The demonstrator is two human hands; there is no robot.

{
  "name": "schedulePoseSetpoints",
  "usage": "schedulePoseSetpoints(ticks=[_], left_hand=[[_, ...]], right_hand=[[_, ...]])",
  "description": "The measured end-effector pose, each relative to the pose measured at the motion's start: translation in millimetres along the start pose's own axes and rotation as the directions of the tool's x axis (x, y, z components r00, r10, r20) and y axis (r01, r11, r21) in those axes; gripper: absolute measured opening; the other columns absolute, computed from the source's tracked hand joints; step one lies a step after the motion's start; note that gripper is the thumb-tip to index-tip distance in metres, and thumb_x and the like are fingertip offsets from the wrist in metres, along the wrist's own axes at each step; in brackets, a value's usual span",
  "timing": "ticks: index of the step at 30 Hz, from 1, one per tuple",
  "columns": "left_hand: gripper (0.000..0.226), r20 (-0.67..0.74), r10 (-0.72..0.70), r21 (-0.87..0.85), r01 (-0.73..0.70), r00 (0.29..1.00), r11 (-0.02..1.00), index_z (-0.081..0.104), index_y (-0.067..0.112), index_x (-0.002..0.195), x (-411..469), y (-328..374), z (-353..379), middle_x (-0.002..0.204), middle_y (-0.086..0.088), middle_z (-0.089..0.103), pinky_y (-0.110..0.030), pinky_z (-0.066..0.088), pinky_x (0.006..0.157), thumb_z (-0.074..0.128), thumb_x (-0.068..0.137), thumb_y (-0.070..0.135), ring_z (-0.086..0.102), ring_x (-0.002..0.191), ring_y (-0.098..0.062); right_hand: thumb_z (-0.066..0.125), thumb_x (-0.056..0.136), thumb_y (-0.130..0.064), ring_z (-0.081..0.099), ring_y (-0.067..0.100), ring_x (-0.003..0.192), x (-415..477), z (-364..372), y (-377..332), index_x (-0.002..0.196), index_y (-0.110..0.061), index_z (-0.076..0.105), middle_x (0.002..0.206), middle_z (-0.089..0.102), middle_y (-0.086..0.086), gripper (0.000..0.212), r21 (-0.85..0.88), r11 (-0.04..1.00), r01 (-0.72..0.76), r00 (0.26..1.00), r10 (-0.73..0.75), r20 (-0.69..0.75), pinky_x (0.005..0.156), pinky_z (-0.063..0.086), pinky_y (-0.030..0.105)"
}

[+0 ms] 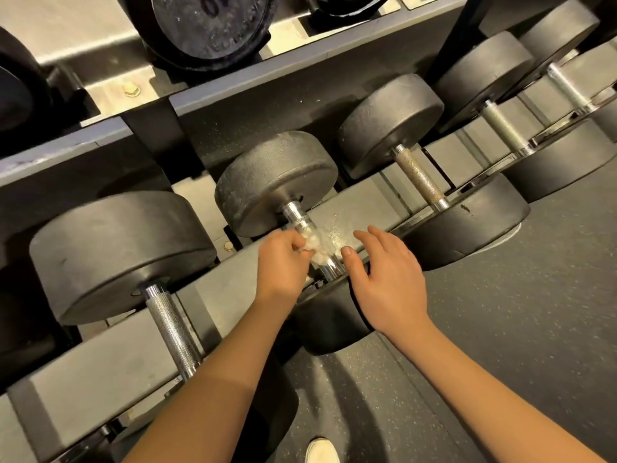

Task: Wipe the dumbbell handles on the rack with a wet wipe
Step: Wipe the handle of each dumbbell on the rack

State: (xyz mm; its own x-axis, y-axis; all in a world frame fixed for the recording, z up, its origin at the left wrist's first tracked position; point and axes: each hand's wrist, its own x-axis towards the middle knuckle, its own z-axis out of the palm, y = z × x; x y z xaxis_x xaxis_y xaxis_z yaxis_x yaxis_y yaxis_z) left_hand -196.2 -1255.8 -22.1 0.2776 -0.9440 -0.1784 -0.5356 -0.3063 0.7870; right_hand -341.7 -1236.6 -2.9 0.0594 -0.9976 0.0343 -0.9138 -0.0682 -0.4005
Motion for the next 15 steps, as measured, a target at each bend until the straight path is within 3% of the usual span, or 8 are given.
schedulePoseSetpoints(ticks=[2, 4, 8, 11, 13, 15], left_hand=[[0.02, 0.164, -0.066, 0.036, 0.061, 0.984, 0.997, 0.056, 0.012, 0.07, -6.3, -1.7, 1.7, 0.069, 0.003, 0.053, -0.008, 0.038, 0.052, 0.073, 0.081, 0.009, 0.048, 0.06, -0.003], [0.019, 0.217, -0.088, 0.086, 0.071, 0.972, 0.994, 0.058, 0.008, 0.069, -9.7, -6.1, 5.3, 0.065, 0.002, 0.054, -0.014, 0.038, 0.053, 0.075, 0.079, 0.01, 0.051, 0.061, -0.009], [0.014, -0.04, -0.038, 0.01, 0.039, 0.998, 0.999, 0.059, 0.008, 0.073, 4.1, -8.4, 2.3, 0.079, -0.002, 0.056, -0.008, 0.035, 0.057, 0.065, 0.085, 0.007, 0.048, 0.068, -0.005], [0.019, -0.226, 0.034, 0.028, -0.029, 0.974, 0.999, 0.052, 0.015, 0.072, 22.7, -6.2, 1.8, 0.081, -0.006, 0.053, -0.015, 0.031, 0.055, 0.058, 0.09, 0.012, 0.044, 0.065, -0.007], [0.017, -0.247, 0.09, 0.074, -0.074, 0.965, 0.995, 0.056, 0.012, 0.076, 22.4, -4.4, 7.1, 0.086, -0.006, 0.054, -0.019, 0.035, 0.058, 0.053, 0.093, 0.011, 0.05, 0.07, -0.012], [0.013, -0.142, 0.201, 0.196, -0.171, 0.969, 0.966, 0.063, 0.007, 0.087, 12.0, -4.2, 9.7, 0.094, -0.004, 0.051, -0.012, 0.034, 0.064, 0.051, 0.093, 0.006, 0.051, 0.079, -0.014]], right_hand=[[0.016, 0.088, -0.062, 0.042, 0.018, 0.131, 0.5, -0.9, -0.2, 0.131, -0.022, 0.055, 0.14, 0.05, 0.001, 0.07, -0.005, 1.0, -0.001, 1.0, 0.001, 0.001, 0.107, 0.033, 0.038], [0.015, 0.087, -0.062, 0.041, 0.017, 0.132, 1.0, -1.7, -0.5, 0.131, -0.022, 0.054, 0.14, 0.05, 0.001, 0.072, -0.008, 1.0, -0.003, 1.0, 0.004, 0.009, 0.108, 0.032, 0.037], [0.018, 0.089, -0.061, 0.043, 0.018, 0.13, 0.4, -1.5, 0.0, 0.13, -0.021, 0.056, 0.138, 0.052, 0.001, 0.069, 0.004, 1.0, 0.001, 1.0, -0.001, -0.002, 0.107, 0.034, 0.038], [0.019, 0.089, -0.061, 0.043, 0.018, 0.13, 0.4, -0.9, 0.3, 0.13, -0.021, 0.056, 0.138, 0.052, 0.001, 0.068, 0.014, 1.0, 0.007, 1.0, -0.007, -0.002, 0.107, 0.035, 0.039], [0.018, 0.089, -0.061, 0.043, 0.018, 0.13, 0.8, -1.0, 0.5, 0.129, -0.021, 0.057, 0.138, 0.052, 0.001, 0.068, 0.01, 1.0, 0.007, 1.0, -0.007, -0.004, 0.107, 0.035, 0.039], [0.019, 0.09, -0.06, 0.045, 0.018, 0.129, 0.6, -0.9, 0.3, 0.128, -0.02, 0.057, 0.136, 0.053, 0.001, 0.067, 0.011, 1.0, 0.008, 1.0, -0.008, -0.008, 0.107, 0.036, 0.039]])
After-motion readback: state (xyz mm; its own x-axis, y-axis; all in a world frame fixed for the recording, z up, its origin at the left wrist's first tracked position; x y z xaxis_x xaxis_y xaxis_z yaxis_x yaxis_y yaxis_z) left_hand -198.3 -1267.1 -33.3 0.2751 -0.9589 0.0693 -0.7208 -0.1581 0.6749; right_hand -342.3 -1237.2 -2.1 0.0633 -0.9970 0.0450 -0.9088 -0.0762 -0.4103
